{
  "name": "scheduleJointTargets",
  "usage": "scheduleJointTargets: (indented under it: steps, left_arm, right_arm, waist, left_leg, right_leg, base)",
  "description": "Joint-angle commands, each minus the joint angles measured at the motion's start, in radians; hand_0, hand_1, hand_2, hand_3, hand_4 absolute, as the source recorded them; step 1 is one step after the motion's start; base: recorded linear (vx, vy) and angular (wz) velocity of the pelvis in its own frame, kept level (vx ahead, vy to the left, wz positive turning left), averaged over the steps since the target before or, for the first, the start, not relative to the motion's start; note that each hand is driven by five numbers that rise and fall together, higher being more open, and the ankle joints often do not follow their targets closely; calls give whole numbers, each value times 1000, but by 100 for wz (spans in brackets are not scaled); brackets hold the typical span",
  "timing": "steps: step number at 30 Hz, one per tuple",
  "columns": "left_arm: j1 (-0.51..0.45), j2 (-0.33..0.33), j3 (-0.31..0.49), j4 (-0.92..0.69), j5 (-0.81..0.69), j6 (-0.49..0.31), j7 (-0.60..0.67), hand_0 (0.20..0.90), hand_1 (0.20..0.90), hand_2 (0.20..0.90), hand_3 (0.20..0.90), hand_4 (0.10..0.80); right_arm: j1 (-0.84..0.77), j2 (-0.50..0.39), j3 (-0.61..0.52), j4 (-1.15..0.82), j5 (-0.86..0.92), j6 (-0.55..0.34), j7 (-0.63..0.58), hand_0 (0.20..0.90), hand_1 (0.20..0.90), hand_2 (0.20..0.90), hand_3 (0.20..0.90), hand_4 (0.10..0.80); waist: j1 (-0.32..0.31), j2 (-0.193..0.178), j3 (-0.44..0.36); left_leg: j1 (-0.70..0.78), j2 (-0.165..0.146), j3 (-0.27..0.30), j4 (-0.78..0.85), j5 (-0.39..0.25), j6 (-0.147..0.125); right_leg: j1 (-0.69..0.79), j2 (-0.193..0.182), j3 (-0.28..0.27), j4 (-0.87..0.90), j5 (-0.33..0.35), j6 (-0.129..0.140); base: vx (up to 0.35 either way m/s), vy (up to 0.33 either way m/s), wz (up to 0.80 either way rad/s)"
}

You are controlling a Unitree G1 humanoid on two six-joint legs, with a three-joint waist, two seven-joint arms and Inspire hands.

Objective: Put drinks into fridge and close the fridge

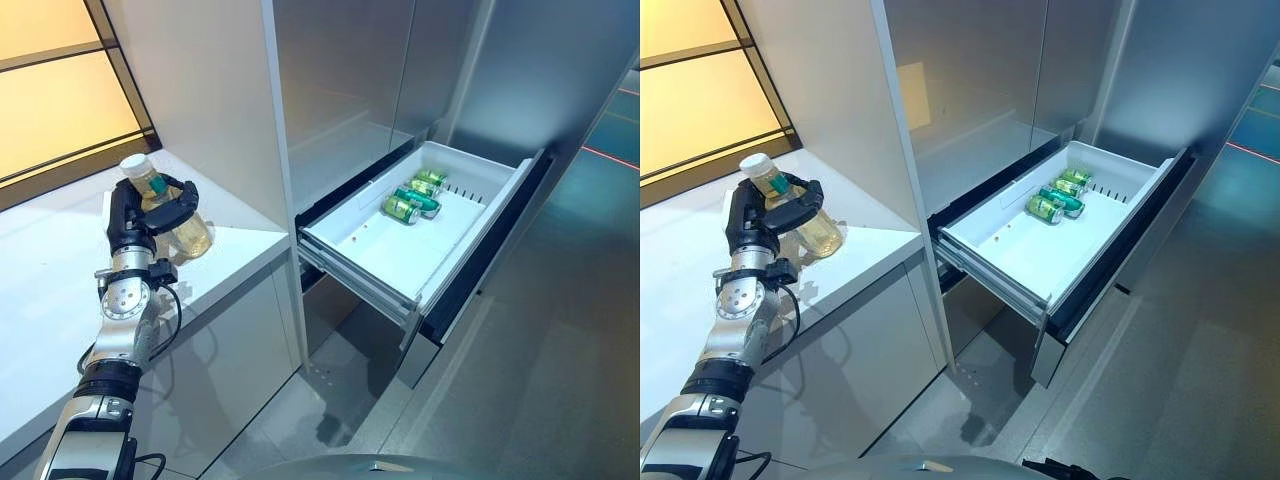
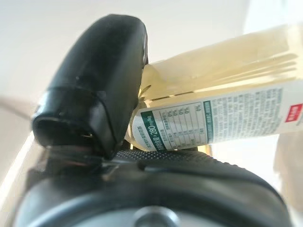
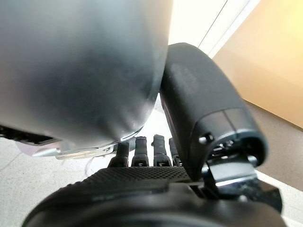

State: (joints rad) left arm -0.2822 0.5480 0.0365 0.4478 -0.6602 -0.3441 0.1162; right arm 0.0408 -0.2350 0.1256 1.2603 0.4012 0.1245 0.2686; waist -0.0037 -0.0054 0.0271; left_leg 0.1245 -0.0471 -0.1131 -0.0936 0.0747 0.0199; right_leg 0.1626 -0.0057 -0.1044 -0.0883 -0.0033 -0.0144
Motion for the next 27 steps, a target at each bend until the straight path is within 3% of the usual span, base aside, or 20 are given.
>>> scheduleJointTargets:
  steps: [1, 3, 6, 13, 19, 23, 27]
  left_arm:
    - [-183, -7, 63, -259, -82, -97, -59, 300, 300, 300, 200, 100]
    - [-190, -25, 53, -373, -85, -78, -55, 300, 300, 300, 200, 100]
    - [-213, -46, 30, -488, -95, -74, -97, 300, 300, 300, 200, 100]
    - [-239, -56, -71, -735, -82, -18, -155, 300, 300, 300, 200, 100]
    - [-204, -85, -155, -785, -87, 7, -258, 300, 300, 300, 200, 100]
    - [-173, -96, -225, -803, -99, 31, -332, 300, 300, 300, 200, 100]
    - [-151, -93, -262, -791, -108, 36, -366, 300, 300, 300, 200, 100]
  right_arm:
    - [-14, -7, 76, -64, -57, -79, 7, 900, 900, 900, 900, 800]
    - [-30, -7, 126, -149, -89, -104, -4, 900, 900, 900, 900, 800]
    - [-81, 6, 152, -149, -109, -218, 14, 900, 900, 900, 900, 800]
    - [-62, 36, 240, -654, -13, 7, -33, 900, 900, 900, 900, 800]
    - [-49, 23, 272, -938, 73, 68, 54, 900, 900, 900, 900, 800]
    - [-95, -42, 260, -1180, 197, 100, 143, 900, 900, 900, 900, 800]
    - [-169, -94, 220, -1346, 310, 125, 131, 900, 900, 900, 900, 800]
  waist:
    - [-2, 8, -9]
    - [2, 6, -8]
    - [19, 7, -12]
    - [13, 1, -10]
    - [1, -9, 4]
    - [-4, -14, 16]
    - [-9, -15, 20]
  left_leg:
    - [14, -22, 39, 6, -91, 15]
    - [12, -23, 31, 6, -91, 16]
    - [15, -25, 25, 6, -100, 16]
    - [23, -25, 22, 6, -102, 14]
    - [28, -24, 29, 6, -96, 12]
    - [28, -23, 36, 6, -90, 12]
    - [27, -21, 46, 6, -87, 12]
  right_leg:
    - [-42, -18, 84, 39, 20, 50]
    - [-41, -18, 81, 38, 19, 46]
    - [-33, -16, 78, 32, 14, 47]
    - [-16, -19, 71, 13, 20, 50]
    - [-13, -19, 76, 10, 29, 54]
    - [-15, -18, 81, 8, 38, 58]
    - [-18, -18, 87, 8, 41, 60]
  base:
    - [-35, -9, -1]
    - [-20, -6, 0]
    - [0, 0, 0]
    - [-38, -27, 3]
    - [-53, -30, 2]
    - [-55, -10, -1]
    - [-41, 6, -5]
